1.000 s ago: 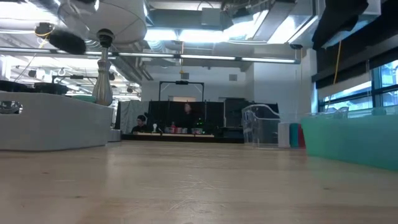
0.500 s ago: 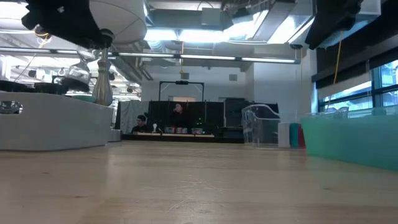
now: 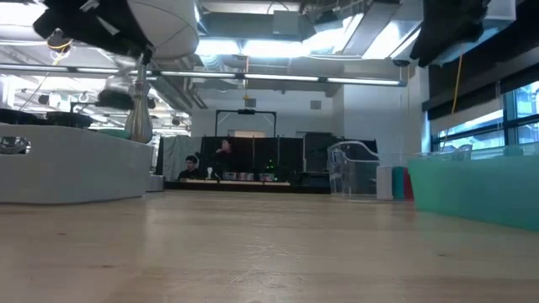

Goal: Pick & Place Office items
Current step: Put the white hourglass into the gray bin

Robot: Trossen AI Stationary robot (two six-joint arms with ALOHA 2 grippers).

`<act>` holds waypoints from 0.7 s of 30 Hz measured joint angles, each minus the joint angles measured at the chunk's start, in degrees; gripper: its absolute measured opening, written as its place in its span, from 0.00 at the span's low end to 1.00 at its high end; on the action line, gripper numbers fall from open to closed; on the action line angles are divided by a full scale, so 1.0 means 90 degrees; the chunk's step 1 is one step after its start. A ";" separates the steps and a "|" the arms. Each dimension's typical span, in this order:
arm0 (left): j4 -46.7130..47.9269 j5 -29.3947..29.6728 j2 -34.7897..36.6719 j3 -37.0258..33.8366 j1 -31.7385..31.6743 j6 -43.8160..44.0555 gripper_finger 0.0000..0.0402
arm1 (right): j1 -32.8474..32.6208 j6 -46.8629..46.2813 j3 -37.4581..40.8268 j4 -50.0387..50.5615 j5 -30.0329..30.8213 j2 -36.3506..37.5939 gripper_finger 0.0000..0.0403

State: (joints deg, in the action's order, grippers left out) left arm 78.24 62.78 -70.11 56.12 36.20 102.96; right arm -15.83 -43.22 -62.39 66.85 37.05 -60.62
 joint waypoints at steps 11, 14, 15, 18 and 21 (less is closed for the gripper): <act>0.0001 0.0877 0.0569 0.0007 -0.0552 -0.0342 0.53 | 0.0004 0.0376 0.0351 -0.0184 -0.0020 0.0331 0.70; -0.0002 0.0900 0.0605 0.0007 -0.0628 -0.0357 0.53 | 0.0000 0.0431 0.0926 -0.0877 -0.0053 0.0880 0.70; -0.0001 0.0913 0.0605 0.0007 -0.0642 -0.0357 0.53 | -0.0001 0.0515 0.1189 -0.1237 -0.0090 0.1100 0.70; -0.0003 0.0909 0.0605 0.0007 -0.0664 -0.0357 0.53 | -0.0001 0.0940 0.2020 -0.2667 -0.0539 0.1800 0.70; -0.0008 0.0911 0.0605 0.0007 -0.0664 -0.0355 0.53 | -0.0001 0.1784 0.2828 -0.4337 -0.1330 0.2388 0.70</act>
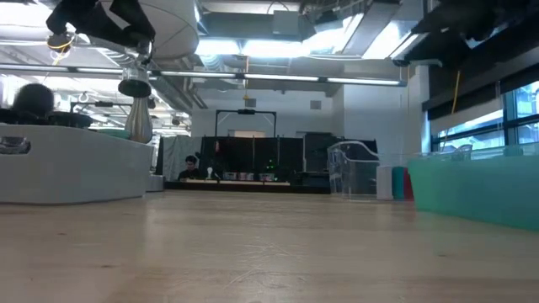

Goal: Pick & Place Office items
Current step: Put the white hourglass into the gray bin

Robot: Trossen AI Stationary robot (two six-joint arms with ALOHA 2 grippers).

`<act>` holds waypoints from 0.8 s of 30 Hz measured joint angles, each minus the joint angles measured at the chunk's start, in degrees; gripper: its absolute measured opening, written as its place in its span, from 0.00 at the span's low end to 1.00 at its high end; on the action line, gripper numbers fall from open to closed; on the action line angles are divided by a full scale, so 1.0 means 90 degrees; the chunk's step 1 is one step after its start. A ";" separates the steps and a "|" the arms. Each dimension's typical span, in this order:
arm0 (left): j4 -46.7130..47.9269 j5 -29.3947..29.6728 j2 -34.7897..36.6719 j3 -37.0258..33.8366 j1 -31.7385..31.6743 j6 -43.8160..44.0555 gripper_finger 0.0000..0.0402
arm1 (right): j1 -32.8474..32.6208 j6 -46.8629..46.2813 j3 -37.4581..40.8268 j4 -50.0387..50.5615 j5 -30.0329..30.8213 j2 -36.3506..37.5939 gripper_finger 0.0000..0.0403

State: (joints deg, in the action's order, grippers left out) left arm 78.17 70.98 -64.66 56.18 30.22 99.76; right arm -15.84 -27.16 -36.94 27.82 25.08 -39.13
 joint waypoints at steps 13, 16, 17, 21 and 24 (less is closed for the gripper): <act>-0.0024 0.0010 0.0000 0.0000 0.0000 0.0018 0.53 | 0.0563 0.0448 0.2505 -0.3376 -0.1410 0.2068 0.70; -0.0027 0.0011 0.0000 0.0000 0.0000 0.0018 0.53 | 0.0649 0.0435 0.2735 -0.3381 -0.1408 0.2274 0.70; -0.0027 0.0012 0.0000 0.0000 0.0000 0.0019 0.53 | 0.0675 0.0417 0.2800 -0.3404 -0.1411 0.2321 0.70; -0.0033 0.0007 0.0000 0.0000 -0.0001 0.0015 0.54 | 0.0755 0.0498 0.3138 -0.4209 -0.1747 0.2406 0.70; -0.0032 0.0007 0.0000 0.0000 0.0000 0.0008 0.54 | 0.0793 0.0584 0.3438 -0.4934 -0.2058 0.2404 0.70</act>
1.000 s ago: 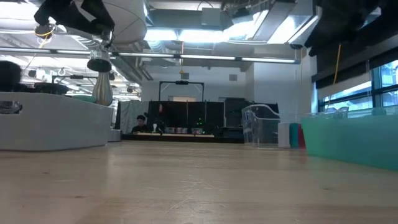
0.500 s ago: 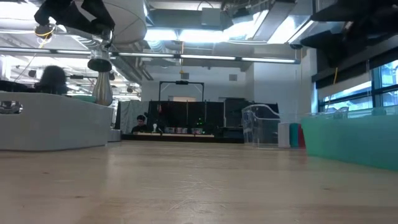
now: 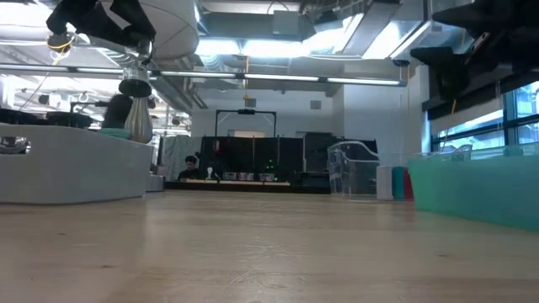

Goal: Pick & Place Office items
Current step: Put the white hourglass into the gray bin

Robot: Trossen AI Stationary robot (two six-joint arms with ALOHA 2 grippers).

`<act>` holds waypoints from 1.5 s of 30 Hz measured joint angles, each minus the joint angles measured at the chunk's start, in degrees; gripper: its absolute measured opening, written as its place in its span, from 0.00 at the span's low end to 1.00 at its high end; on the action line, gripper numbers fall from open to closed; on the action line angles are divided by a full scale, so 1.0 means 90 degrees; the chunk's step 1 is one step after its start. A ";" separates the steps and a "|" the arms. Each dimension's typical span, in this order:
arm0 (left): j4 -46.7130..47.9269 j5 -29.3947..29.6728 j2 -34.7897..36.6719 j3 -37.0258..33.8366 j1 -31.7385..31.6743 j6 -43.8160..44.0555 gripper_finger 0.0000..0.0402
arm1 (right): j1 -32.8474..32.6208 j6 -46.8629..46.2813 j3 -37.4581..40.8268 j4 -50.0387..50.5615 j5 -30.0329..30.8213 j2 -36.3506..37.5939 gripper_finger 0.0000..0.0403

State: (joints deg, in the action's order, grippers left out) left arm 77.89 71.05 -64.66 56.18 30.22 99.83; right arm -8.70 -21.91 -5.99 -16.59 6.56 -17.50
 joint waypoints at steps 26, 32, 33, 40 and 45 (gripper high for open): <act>0.0030 0.0684 -0.0002 0.0002 -0.0314 -0.0297 0.54 | -0.0001 -0.0675 0.0212 -0.0232 0.0293 -0.0007 0.70; -0.0245 0.0032 -0.0005 0.0002 -0.1056 -0.0775 0.54 | -0.0001 -0.0675 0.0211 -0.0232 0.0293 -0.0007 0.70; -0.0401 -0.0202 -0.0005 0.0002 -0.1195 -0.0947 0.54 | -0.0001 -0.0675 0.0213 -0.0232 0.0293 -0.0007 0.70; -0.2130 -0.0384 -0.0103 -0.0095 -0.2065 -0.2808 0.54 | -0.0001 -0.0675 0.0211 -0.0232 0.0293 -0.0007 0.70; -0.2370 -0.0186 -0.0141 -0.0097 -0.2370 -0.3479 0.54 | -0.0001 -0.0675 0.0211 -0.0229 0.0293 -0.0012 0.70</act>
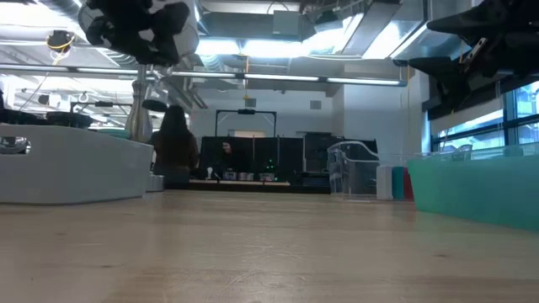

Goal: Pick & Place Office items
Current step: Put the white hourglass into the gray bin

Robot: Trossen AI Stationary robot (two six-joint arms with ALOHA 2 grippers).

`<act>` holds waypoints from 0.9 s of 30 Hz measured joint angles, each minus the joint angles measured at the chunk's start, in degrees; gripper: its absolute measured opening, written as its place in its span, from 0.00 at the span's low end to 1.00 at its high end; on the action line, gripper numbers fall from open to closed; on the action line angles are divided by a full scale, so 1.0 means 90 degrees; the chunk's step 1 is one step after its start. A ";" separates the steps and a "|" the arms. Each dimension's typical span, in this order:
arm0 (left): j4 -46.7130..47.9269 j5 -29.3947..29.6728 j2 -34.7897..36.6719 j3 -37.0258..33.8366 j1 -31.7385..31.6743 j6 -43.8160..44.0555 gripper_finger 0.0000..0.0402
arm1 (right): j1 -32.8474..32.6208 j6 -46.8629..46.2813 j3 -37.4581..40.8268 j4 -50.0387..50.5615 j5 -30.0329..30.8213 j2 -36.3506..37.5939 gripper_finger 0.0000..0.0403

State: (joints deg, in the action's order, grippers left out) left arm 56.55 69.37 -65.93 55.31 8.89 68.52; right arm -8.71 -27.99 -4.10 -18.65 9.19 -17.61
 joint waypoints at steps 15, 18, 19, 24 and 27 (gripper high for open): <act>-0.0448 -0.0219 0.0302 -0.0745 -0.0079 -0.0230 0.54 | 0.0000 -0.0002 0.0000 0.0001 0.0030 0.0000 0.70; -0.0833 -0.0393 0.0935 -0.1191 0.0054 -0.0562 0.54 | 0.0000 -0.0001 0.0000 0.0001 0.0032 0.0000 0.70; -0.0990 -0.0438 0.1183 -0.1332 0.0105 -0.0763 0.54 | 0.0000 -0.0001 0.0000 0.0001 0.0037 0.0000 0.70; -0.1862 -0.0982 0.2488 -0.2011 0.0264 -0.2349 0.54 | 0.0000 0.0000 -0.0002 0.0001 0.0050 0.0000 0.70; -0.2491 -0.1396 0.3200 -0.2492 0.0264 -0.3481 0.54 | 0.0000 -0.0001 -0.0002 0.0001 0.0051 0.0000 0.70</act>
State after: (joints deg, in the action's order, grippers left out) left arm 34.13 56.81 -37.14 32.88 11.27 37.19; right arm -8.71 -28.00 -4.12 -18.63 9.65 -17.61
